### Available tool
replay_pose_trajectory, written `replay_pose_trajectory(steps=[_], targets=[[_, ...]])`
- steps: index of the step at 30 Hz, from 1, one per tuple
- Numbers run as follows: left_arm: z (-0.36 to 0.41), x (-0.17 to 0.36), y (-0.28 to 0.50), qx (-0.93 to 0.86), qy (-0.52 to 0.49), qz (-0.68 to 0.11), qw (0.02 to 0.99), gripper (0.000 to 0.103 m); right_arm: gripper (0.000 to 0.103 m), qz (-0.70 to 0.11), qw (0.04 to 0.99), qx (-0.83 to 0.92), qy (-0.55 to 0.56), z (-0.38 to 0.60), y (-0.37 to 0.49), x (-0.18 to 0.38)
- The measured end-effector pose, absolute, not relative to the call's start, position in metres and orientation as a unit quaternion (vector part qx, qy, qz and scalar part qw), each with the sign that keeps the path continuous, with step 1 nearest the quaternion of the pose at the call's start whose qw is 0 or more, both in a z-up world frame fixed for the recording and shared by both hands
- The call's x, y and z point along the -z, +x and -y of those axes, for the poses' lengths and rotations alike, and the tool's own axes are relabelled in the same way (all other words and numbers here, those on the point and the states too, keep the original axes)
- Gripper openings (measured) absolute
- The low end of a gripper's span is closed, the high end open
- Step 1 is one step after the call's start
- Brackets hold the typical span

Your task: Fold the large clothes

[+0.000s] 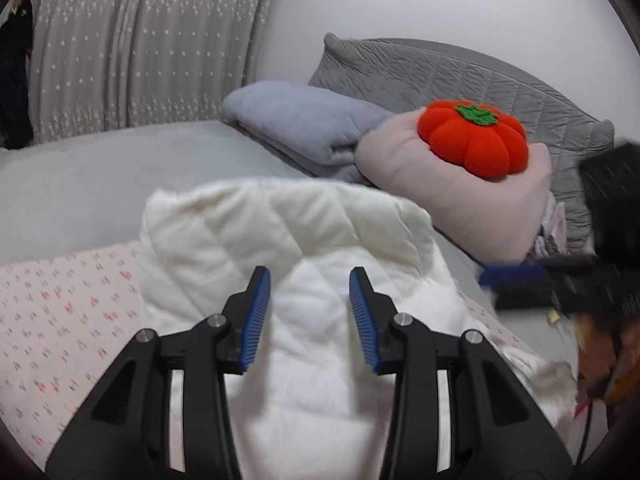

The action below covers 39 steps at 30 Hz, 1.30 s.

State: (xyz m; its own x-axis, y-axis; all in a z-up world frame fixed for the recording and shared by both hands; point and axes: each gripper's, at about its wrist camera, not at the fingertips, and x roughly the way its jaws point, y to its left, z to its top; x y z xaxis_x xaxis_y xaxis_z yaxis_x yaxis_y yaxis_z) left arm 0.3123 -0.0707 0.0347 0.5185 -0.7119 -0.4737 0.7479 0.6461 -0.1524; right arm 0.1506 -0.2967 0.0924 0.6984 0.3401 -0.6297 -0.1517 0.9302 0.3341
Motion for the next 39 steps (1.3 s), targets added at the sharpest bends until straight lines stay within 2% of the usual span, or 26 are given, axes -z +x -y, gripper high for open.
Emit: replay_pose_trajectory(steps=[4, 5, 7, 10, 12, 13, 14, 15, 16, 18, 20, 23, 33, 36, 39], targets=[[0.071, -0.036, 0.333, 0.385, 0.055, -0.257, 0.884, 0.042, 0.045, -0.387, 0.907, -0.129, 0.106, 0.278, 0.142, -0.079], [0.069, -0.035, 0.336, 0.383, 0.053, -0.26, 0.885, 0.042, 0.049, -0.389, 0.906, -0.129, 0.11, 0.279, 0.143, -0.078], [0.063, -0.031, 0.337, 0.383, 0.048, -0.259, 0.885, 0.042, 0.076, -0.382, 0.909, -0.111, 0.12, 0.289, 0.149, -0.08], [0.057, -0.027, 0.337, 0.388, 0.042, -0.261, 0.883, 0.042, 0.084, -0.376, 0.906, -0.109, 0.163, 0.307, 0.17, -0.086], [0.058, -0.025, 0.337, 0.391, 0.041, -0.265, 0.881, 0.042, 0.084, -0.398, 0.881, -0.143, 0.21, 0.312, 0.193, -0.08], [0.059, -0.026, 0.337, 0.389, 0.042, -0.265, 0.882, 0.042, 0.081, -0.409, 0.872, -0.148, 0.225, 0.311, 0.203, -0.075], [0.06, -0.029, 0.336, 0.387, 0.041, -0.264, 0.883, 0.042, 0.071, -0.42, 0.864, -0.151, 0.232, 0.309, 0.212, -0.069], [0.059, -0.033, 0.336, 0.386, 0.037, -0.261, 0.884, 0.042, 0.026, -0.435, 0.856, -0.158, 0.23, 0.304, 0.22, -0.065], [0.057, -0.038, 0.334, 0.384, 0.032, -0.255, 0.887, 0.042, 0.014, -0.439, 0.854, -0.164, 0.228, 0.3, 0.222, -0.065], [0.054, -0.049, 0.332, 0.387, 0.022, -0.242, 0.889, 0.042, 0.01, -0.404, 0.87, -0.181, 0.217, 0.297, 0.21, -0.081], [0.055, -0.057, 0.331, 0.391, 0.021, -0.234, 0.89, 0.042, 0.009, -0.366, 0.882, -0.2, 0.219, 0.304, 0.191, -0.095], [0.075, -0.055, 0.334, 0.393, 0.042, -0.242, 0.886, 0.042, 0.009, -0.352, 0.885, -0.176, 0.25, 0.332, 0.174, -0.09], [0.19, 0.011, 0.346, 0.396, 0.123, -0.344, 0.842, 0.042, 0.01, -0.402, 0.856, -0.086, 0.314, 0.41, 0.145, 0.007], [0.212, 0.037, 0.338, 0.378, 0.176, -0.356, 0.836, 0.042, 0.016, -0.42, 0.849, -0.077, 0.312, 0.416, 0.143, 0.025], [0.22, 0.052, 0.333, 0.366, 0.195, -0.357, 0.837, 0.042, 0.037, -0.419, 0.868, -0.027, 0.264, 0.413, 0.136, 0.004]])
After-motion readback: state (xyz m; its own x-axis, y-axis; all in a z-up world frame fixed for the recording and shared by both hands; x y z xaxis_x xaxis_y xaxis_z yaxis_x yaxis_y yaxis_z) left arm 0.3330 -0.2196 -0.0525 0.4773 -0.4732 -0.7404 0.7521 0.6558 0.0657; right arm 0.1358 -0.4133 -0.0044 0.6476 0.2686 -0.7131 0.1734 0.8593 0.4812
